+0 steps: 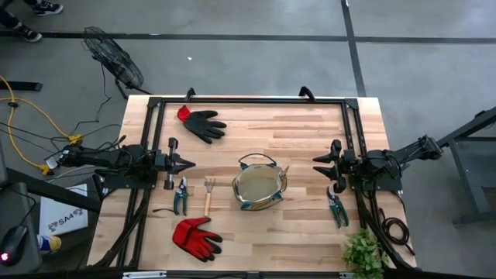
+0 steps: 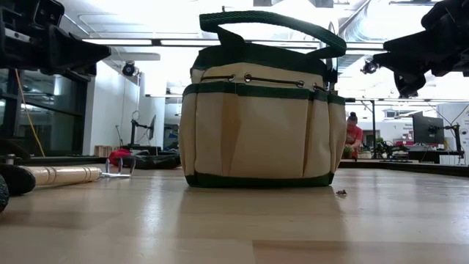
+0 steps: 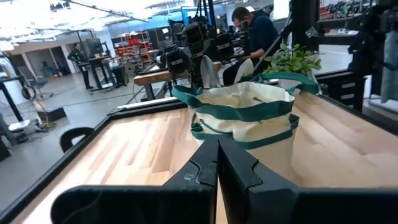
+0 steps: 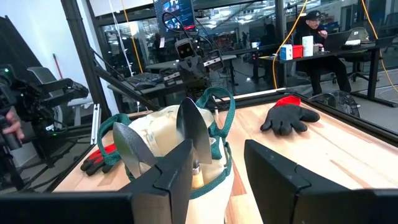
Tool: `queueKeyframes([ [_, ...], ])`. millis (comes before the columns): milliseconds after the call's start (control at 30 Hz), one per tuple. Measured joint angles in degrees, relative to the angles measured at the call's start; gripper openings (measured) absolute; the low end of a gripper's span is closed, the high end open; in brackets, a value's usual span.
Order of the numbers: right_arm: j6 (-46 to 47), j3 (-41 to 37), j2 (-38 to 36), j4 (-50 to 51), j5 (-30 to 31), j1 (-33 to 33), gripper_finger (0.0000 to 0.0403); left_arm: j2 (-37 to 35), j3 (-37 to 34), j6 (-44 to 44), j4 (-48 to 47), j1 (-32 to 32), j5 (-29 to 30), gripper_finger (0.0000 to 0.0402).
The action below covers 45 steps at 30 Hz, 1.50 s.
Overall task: Pick & Place Garden tools in Gardening bag
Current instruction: Put the brown hand rake into the gardening bag
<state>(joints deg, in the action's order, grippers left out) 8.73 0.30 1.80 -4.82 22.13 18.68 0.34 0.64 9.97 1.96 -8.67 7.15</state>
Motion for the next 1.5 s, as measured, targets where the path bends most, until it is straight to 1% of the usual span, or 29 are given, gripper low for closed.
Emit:
queueKeyframes([
  [400,0.00,0.00,0.02,-0.02,0.00,0.00,0.0137,-0.01,0.67,-1.34,1.25,0.00,-0.33,0.0000],
  [533,0.00,-0.01,0.00,-0.04,0.00,0.01,0.0137,0.00,0.74,-2.92,0.99,0.00,-1.74,0.0000],
  [667,0.00,0.00,0.01,-0.04,0.00,0.00,0.0137,0.02,0.79,-9.78,1.23,0.00,-4.30,0.0000],
  [833,0.00,-0.02,0.01,-0.04,0.00,0.00,0.0137,0.02,0.81,-22.54,1.14,0.00,-12.01,0.0000],
  [900,0.00,-0.02,0.02,-0.04,0.00,0.00,0.0137,0.02,0.81,-26.01,0.86,0.00,-14.48,0.0000],
  [1000,0.00,0.00,0.00,-0.04,0.00,0.00,0.0137,0.02,0.83,-31.16,0.87,0.00,-15.66,0.0000],
  [1067,0.00,-0.02,0.01,-0.04,0.00,0.01,0.0137,0.02,0.83,-35.93,0.87,-0.02,-14.49,0.0000],
  [1167,0.00,-0.01,0.02,-0.04,0.00,0.01,0.0137,0.45,0.83,-42.41,0.41,-0.01,-9.28,0.0001],
  [1267,0.00,-0.02,0.02,-0.04,0.00,0.01,0.0137,1.89,0.83,-47.67,-1.44,0.00,-6.61,0.0015],
  [1367,0.00,-0.02,0.02,-0.07,0.00,0.02,0.0137,4.30,0.89,-54.36,-1.88,0.00,-4.86,0.0049],
  [1500,0.00,0.00,0.02,-0.04,0.00,0.02,0.0137,9.24,3.59,-61.54,-5.70,0.00,-3.07,0.0113],
])
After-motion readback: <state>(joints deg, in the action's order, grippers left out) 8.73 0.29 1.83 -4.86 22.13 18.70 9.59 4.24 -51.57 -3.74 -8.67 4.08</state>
